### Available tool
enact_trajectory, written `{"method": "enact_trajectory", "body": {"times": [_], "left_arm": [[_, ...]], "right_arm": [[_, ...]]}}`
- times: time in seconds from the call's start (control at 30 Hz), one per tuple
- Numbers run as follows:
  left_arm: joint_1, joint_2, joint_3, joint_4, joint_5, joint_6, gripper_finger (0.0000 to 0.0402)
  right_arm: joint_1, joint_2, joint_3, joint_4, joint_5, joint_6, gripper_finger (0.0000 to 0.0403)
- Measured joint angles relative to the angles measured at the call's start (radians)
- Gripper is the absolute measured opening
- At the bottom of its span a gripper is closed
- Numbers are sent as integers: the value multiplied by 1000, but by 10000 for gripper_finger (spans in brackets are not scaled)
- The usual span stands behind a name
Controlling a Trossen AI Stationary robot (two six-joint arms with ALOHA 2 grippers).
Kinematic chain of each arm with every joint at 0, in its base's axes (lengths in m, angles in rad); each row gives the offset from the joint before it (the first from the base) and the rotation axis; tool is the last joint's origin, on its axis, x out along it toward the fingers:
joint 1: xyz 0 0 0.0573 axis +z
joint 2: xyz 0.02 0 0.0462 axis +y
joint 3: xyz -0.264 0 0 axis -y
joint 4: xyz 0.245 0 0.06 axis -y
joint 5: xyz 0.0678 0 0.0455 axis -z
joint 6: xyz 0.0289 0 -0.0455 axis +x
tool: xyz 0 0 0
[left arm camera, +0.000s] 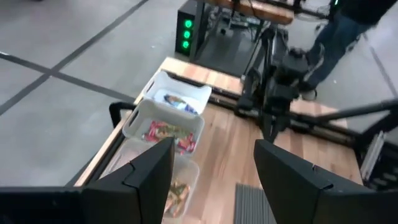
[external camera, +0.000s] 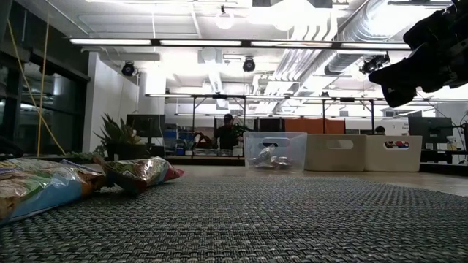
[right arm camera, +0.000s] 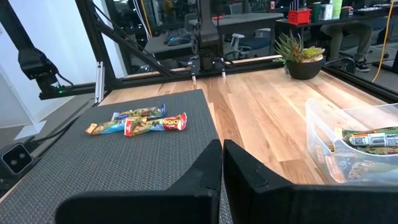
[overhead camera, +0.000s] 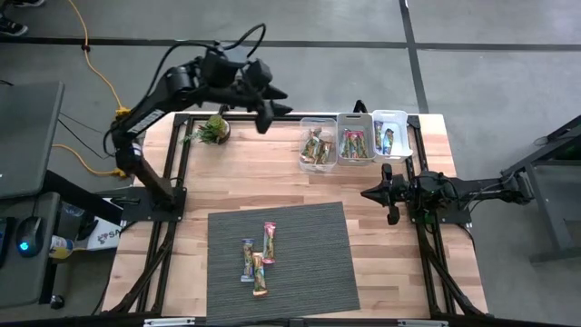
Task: Pick and place Granola Bars by type
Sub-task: Put the blue granola bar into the white bin
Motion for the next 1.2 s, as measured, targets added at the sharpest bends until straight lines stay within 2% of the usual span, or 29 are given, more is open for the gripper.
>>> {"method": "enact_trajectory", "body": {"times": [0.23, 0.43, 0.57, 0.67, 0.87, 1.0, 1.2], "left_arm": [[-65, -83, -9, -76, -45, 21, 220], [-125, -216, -131, -45, -144, -4, 220], [-163, -352, -303, 62, -210, -54, 220], [-200, -466, -478, 190, -252, -115, 220], [-290, -662, -830, 360, -392, -344, 220], [-371, -750, -1010, 436, -472, -493, 220], [-515, -816, -1204, 429, -640, -762, 220]], "right_arm": [[0, 0, 0, 0, 0, 0, 0], [0, 0, 0, 0, 0, 0, 0], [0, 0, 0, 0, 0, 0, 0], [0, 0, 0, 0, 0, 0, 0], [0, 0, 0, 0, 0, 0, 0], [0, 0, 0, 0, 0, 0, 0], [0, 0, 0, 0, 0, 0, 0]]}}
